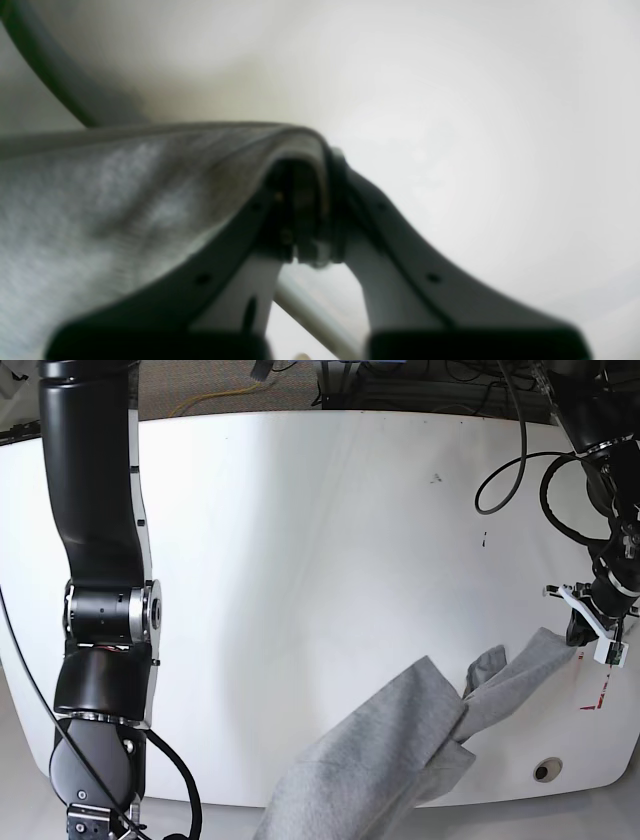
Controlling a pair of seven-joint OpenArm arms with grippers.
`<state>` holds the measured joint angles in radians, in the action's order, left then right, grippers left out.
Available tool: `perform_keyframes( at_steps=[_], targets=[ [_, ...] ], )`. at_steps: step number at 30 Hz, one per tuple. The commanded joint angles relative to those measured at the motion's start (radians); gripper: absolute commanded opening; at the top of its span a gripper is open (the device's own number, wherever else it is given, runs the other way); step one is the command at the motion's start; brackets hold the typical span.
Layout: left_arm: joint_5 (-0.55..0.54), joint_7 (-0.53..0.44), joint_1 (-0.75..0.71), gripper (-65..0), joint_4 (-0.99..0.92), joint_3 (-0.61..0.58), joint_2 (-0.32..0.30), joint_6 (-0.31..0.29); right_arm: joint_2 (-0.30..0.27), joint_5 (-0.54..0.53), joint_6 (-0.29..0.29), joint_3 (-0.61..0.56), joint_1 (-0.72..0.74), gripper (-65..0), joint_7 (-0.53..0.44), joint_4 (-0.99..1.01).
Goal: Fold the T-shirt properly
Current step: 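Lift and stretch the shirt between both grippers, laying it down, then release and regrasp the shirt hem with the right gripper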
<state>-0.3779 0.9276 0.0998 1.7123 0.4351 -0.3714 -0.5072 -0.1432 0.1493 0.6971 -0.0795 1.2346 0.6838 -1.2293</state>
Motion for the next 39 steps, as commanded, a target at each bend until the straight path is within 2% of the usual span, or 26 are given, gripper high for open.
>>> perform_keyframes(
  at_steps=[1, 9, 19, 25, 31, 35, 37, 39],
  targets=[
    [0.000, -0.018, -0.013, -64.7, 0.022, 0.014, -0.019, 0.003, -0.008, -0.006, -0.015, 0.054, -0.034, -65.0, -0.008, -0.042],
    [0.000, -0.018, -0.090, -64.9, 0.022, 0.015, -0.019, 0.003, -0.006, -0.015, -0.009, 0.159, -0.281, -65.0, 0.026, -0.136],
    [0.000, -0.018, -0.211, -64.9, 0.022, 0.090, -0.021, 0.000, -0.006, -0.018, -0.006, 0.375, -0.612, -65.0, 0.029, -0.188],
    [0.000, -0.018, -0.265, -64.7, 0.022, 0.090, -0.021, 0.000, -0.011, -0.159, -0.011, 0.479, -0.760, -65.0, 0.035, -0.182],
    [0.000, -0.018, -0.283, -64.7, 0.022, 0.092, -0.021, 0.000, -0.012, -0.271, -0.007, 0.536, -0.809, -64.4, 0.150, -0.182],
    [0.001, -0.018, -0.297, -64.7, 0.047, 0.092, -0.021, 0.000, -0.012, -0.343, -0.007, 0.577, -0.815, -46.1, 0.202, -0.169],
    [0.001, -0.018, -0.298, -64.7, 0.065, 0.089, -0.021, 0.000, -0.014, -0.386, -0.007, 0.608, -0.815, -33.0, 0.238, -0.143],
    [0.001, -0.017, -0.306, -64.7, 0.071, 0.087, -0.021, 0.000, -0.017, -0.420, -0.007, 0.640, -0.815, -25.4, 0.271, -0.142]
  ],
)
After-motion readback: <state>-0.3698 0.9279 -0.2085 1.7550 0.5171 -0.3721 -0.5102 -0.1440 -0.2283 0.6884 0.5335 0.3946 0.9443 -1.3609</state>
